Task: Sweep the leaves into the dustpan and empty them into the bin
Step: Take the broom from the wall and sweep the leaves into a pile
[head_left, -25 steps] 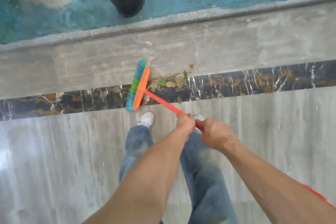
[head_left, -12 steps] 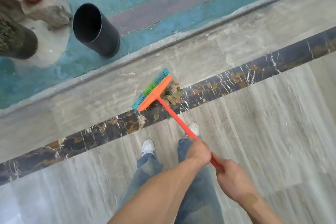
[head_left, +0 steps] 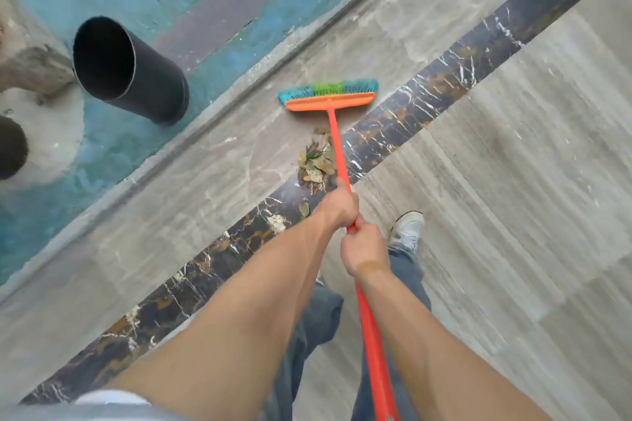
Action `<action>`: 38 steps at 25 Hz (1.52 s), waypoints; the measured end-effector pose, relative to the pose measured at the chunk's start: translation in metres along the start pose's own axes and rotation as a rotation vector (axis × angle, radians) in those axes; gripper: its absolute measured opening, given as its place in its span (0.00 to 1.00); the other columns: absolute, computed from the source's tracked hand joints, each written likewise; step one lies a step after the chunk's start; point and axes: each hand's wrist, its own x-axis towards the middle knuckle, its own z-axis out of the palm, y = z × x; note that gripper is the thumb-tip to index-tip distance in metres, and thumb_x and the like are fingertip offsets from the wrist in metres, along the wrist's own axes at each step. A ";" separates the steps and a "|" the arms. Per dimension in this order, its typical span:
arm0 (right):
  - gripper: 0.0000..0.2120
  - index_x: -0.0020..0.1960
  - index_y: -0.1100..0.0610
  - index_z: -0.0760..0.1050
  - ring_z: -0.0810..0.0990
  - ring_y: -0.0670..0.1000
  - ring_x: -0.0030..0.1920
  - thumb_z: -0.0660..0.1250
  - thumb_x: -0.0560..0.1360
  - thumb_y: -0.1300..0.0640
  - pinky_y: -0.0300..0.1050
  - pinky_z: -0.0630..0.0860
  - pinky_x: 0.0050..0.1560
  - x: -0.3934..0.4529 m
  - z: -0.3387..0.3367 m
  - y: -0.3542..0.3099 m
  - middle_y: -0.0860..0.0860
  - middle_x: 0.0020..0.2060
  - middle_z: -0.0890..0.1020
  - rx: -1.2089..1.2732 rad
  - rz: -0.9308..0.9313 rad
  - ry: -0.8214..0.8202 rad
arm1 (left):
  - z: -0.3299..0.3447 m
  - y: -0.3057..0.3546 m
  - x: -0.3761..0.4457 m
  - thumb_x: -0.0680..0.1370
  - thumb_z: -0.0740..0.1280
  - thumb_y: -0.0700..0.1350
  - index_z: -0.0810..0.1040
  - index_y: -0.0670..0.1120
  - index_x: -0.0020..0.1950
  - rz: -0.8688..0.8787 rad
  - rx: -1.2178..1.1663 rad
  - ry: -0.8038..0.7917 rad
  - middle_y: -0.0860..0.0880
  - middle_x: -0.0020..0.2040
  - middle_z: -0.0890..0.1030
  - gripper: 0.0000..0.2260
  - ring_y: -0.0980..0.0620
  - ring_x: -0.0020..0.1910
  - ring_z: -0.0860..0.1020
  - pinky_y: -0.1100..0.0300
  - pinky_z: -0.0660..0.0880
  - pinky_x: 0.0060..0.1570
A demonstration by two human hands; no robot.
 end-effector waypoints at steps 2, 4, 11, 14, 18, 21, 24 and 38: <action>0.23 0.71 0.46 0.69 0.78 0.63 0.59 0.55 0.79 0.61 0.48 0.71 0.49 -0.016 0.020 0.021 0.59 0.57 0.81 -0.037 0.045 -0.036 | 0.023 -0.024 -0.012 0.82 0.53 0.45 0.53 0.36 0.75 0.005 0.020 -0.037 0.35 0.58 0.79 0.24 0.37 0.57 0.77 0.51 0.71 0.52; 0.24 0.72 0.44 0.68 0.78 0.63 0.59 0.55 0.79 0.62 0.48 0.70 0.48 -0.050 0.037 0.052 0.59 0.57 0.81 -0.030 0.075 -0.069 | 0.055 -0.052 -0.042 0.82 0.53 0.45 0.50 0.37 0.76 0.011 0.027 -0.079 0.34 0.57 0.79 0.25 0.36 0.56 0.78 0.50 0.73 0.53; 0.26 0.73 0.41 0.67 0.81 0.58 0.55 0.55 0.78 0.61 0.43 0.72 0.46 -0.170 0.045 0.117 0.54 0.55 0.84 0.013 0.166 -0.151 | 0.129 -0.095 -0.159 0.83 0.51 0.49 0.44 0.39 0.77 -0.043 0.022 -0.247 0.36 0.60 0.80 0.28 0.39 0.59 0.78 0.49 0.75 0.58; 0.24 0.69 0.42 0.72 0.82 0.56 0.54 0.56 0.78 0.61 0.45 0.75 0.51 -0.180 0.033 0.123 0.52 0.52 0.85 0.054 0.144 -0.136 | 0.131 -0.090 -0.174 0.83 0.51 0.51 0.50 0.39 0.76 -0.014 0.041 -0.173 0.37 0.58 0.81 0.26 0.39 0.58 0.79 0.49 0.75 0.56; 0.18 0.58 0.43 0.78 0.75 0.54 0.32 0.55 0.78 0.59 0.46 0.73 0.35 -0.186 -0.003 0.102 0.50 0.34 0.78 0.167 0.119 -0.183 | 0.097 -0.062 -0.194 0.81 0.52 0.51 0.57 0.40 0.73 -0.022 -0.027 -0.050 0.39 0.58 0.81 0.24 0.38 0.58 0.78 0.49 0.75 0.56; 0.14 0.49 0.52 0.76 0.67 0.49 0.22 0.53 0.79 0.64 0.38 0.64 0.22 -0.188 -0.041 0.067 0.54 0.30 0.73 0.278 0.138 -0.257 | 0.061 -0.039 -0.203 0.80 0.56 0.48 0.65 0.39 0.68 -0.045 -0.171 0.029 0.39 0.56 0.81 0.19 0.39 0.55 0.79 0.52 0.75 0.53; 0.12 0.44 0.57 0.74 0.67 0.48 0.21 0.53 0.78 0.67 0.36 0.64 0.20 -0.195 -0.074 0.031 0.55 0.29 0.72 0.200 0.037 -0.329 | 0.030 -0.017 -0.226 0.80 0.57 0.43 0.70 0.44 0.62 -0.098 -0.503 0.085 0.42 0.42 0.78 0.11 0.45 0.37 0.77 0.57 0.70 0.33; 0.14 0.38 0.49 0.79 0.80 0.53 0.37 0.58 0.75 0.47 0.44 0.74 0.36 -0.268 -0.056 -0.146 0.54 0.38 0.83 -0.103 -0.567 -0.444 | -0.092 -0.070 -0.352 0.77 0.58 0.39 0.76 0.44 0.39 0.048 -1.689 0.385 0.49 0.29 0.80 0.10 0.48 0.31 0.78 0.57 0.76 0.38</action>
